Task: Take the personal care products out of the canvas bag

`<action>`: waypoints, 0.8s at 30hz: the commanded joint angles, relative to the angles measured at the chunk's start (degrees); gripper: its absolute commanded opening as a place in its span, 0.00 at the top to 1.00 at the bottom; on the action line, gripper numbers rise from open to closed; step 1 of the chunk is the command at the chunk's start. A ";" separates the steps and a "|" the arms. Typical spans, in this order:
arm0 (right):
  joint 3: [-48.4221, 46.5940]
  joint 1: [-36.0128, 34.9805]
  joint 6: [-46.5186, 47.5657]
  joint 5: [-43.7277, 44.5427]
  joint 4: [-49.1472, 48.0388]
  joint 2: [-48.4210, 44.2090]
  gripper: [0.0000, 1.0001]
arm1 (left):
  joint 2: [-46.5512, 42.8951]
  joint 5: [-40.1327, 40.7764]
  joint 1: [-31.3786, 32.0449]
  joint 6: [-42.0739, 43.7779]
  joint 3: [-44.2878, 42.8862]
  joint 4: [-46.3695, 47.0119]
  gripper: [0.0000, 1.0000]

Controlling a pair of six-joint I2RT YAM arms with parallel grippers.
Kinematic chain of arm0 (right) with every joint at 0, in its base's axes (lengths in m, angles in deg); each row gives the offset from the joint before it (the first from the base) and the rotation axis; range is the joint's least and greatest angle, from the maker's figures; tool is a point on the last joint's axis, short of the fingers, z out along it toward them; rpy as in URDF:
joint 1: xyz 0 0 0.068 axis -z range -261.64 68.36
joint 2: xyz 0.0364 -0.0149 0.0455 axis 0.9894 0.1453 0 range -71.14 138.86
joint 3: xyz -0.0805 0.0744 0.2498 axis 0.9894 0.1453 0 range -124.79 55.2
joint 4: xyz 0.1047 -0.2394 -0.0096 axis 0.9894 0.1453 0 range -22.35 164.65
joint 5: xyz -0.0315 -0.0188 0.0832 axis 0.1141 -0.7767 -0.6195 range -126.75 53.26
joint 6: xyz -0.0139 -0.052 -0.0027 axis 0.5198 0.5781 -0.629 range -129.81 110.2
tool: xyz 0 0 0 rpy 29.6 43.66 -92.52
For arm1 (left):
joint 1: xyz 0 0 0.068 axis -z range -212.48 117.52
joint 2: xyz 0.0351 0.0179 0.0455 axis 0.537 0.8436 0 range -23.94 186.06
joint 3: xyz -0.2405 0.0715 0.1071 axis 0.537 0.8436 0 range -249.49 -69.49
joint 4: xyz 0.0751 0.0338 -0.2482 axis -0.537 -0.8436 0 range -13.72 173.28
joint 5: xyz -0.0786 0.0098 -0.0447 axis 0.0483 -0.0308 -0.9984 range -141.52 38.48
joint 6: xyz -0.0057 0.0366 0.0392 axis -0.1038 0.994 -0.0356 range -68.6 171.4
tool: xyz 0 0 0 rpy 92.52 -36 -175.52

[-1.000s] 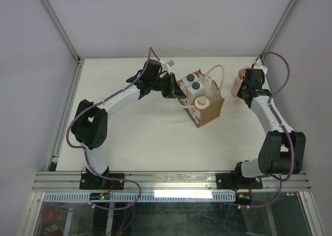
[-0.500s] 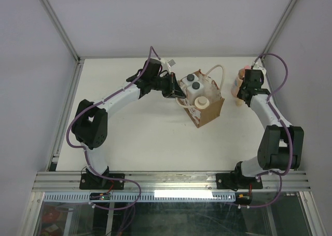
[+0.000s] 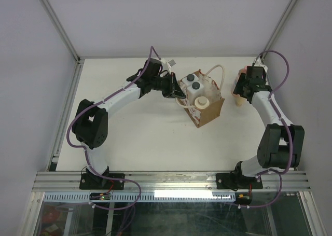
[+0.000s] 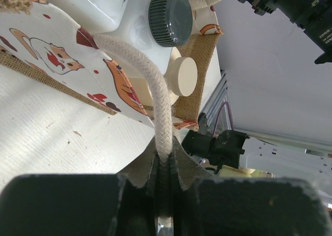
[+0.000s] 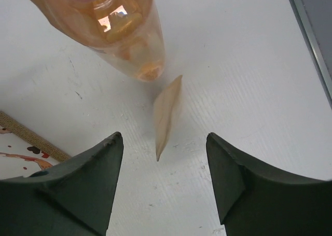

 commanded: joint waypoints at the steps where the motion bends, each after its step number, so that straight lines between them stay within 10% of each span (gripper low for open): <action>1: -3.94 0.39 0.19 -1.37 3.72 -3.27 0.32 | -1.18 -1.41 -0.25 0.46 -0.63 0.70 1.00; 17: 3.87 -0.67 0.90 -30.71 16.01 -26.88 0.31 | -5.09 -0.91 -0.12 -3.22 7.57 4.60 1.00; 24: -2.57 -15.54 3.07 -30.58 16.48 -22.92 0.27 | -4.83 -1.67 -0.08 -4.10 7.66 5.17 1.00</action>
